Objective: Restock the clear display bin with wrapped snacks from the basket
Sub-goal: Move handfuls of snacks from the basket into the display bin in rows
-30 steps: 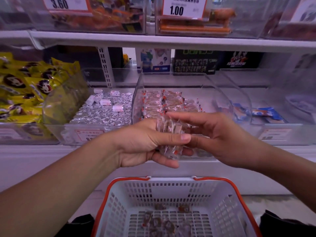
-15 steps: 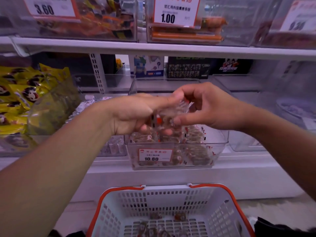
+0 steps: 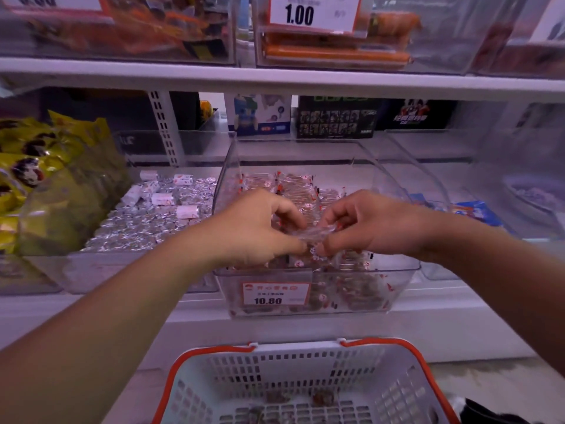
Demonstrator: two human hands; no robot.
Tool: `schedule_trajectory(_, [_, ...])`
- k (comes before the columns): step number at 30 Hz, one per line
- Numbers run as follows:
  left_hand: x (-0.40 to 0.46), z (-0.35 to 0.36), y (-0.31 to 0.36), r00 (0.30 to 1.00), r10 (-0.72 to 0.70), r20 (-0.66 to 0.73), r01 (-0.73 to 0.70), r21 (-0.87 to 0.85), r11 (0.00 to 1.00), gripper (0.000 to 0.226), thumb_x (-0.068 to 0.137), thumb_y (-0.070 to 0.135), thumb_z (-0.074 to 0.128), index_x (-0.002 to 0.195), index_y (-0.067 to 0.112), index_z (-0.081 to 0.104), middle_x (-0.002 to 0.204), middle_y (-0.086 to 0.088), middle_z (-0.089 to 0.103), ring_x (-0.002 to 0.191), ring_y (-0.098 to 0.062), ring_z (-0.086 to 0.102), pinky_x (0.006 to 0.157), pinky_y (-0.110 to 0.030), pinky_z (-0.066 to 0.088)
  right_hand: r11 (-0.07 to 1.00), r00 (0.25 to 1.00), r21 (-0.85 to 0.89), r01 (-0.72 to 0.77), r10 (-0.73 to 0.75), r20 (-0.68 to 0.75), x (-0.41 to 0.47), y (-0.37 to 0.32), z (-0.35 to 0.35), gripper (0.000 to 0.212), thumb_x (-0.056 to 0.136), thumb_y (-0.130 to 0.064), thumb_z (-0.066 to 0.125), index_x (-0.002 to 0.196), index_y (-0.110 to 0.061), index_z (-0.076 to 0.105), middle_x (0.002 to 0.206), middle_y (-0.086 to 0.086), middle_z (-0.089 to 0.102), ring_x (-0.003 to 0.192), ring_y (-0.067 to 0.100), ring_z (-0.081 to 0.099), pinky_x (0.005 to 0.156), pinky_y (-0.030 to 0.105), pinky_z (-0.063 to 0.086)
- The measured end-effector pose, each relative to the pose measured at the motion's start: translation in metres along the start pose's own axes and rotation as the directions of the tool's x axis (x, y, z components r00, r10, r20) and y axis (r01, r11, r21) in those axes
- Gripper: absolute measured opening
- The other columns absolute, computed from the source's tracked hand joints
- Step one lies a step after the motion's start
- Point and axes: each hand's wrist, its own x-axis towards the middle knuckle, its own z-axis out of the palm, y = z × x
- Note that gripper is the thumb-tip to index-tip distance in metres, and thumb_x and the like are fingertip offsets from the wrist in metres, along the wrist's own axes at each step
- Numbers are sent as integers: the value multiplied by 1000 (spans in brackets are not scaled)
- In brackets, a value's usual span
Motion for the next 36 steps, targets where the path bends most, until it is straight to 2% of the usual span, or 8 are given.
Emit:
schedule_trajectory(2, [3,3,-4,999,42,-10,-40,110,993,26,75,21,85,99,21,76,69,17,66,61,7,60,62,-13,50,995,999,-98,14,-17,-31,4,1,3,23,70,-19,86,86,-10,72,67,0,67,58,6,54,57,26,41])
schedule_trajectory(5, [8,4,-9,999,46,-2,-45,149,988,27,71,26,88,95,22,76,74,11,70,71,-5,66,71,-25,55,939,991,-333,86,-116,-70,5,-2,2,26,64,-27,89,82,-18,74,59,-15,64,52,-2,53,49,12,38])
schedule_trajectory(11, [11,9,-12,995,98,26,-102,307,946,33,66,30,90,95,24,76,82,11,71,75,-2,64,74,-25,55,720,938,-643,262,-347,-7,5,-5,9,30,63,-38,84,87,-24,71,69,-10,61,63,5,51,55,12,36])
schedule_trajectory(16, [13,6,-12,997,71,39,-80,311,947,34,64,34,91,94,27,78,82,9,71,74,-4,64,69,-21,53,750,957,-620,231,-291,3,8,-7,2,40,56,-47,90,89,-28,76,65,-15,54,63,-4,48,52,9,31])
schedule_trajectory(24, [16,3,-17,995,44,95,-64,229,971,13,68,31,89,75,30,78,67,10,72,61,-3,63,59,-19,49,830,966,-504,240,-255,39,13,-3,2,32,54,-30,95,81,-22,79,46,-24,55,57,-10,57,53,3,40])
schedule_trajectory(31, [12,7,-14,993,72,95,-96,282,955,9,74,26,85,71,28,78,64,8,70,54,1,56,55,-17,41,785,942,-527,326,-314,115,5,-3,3,10,73,-26,84,82,-21,82,70,-5,70,65,5,58,62,5,34])
schedule_trajectory(34, [-1,8,-8,988,152,-24,-141,248,958,6,79,21,81,75,23,78,69,6,70,59,-2,59,60,-20,46,742,903,-581,335,-429,-27,-12,-11,2,8,83,-23,76,83,-17,81,71,-2,68,64,8,58,63,15,41])
schedule_trajectory(36, [-17,5,-4,956,237,-175,-208,167,964,9,80,16,80,73,20,76,62,7,68,52,1,57,52,-12,44,734,871,-571,367,-487,-67,-34,-16,0,9,82,-21,75,75,-16,78,64,-6,66,59,5,59,59,10,39])
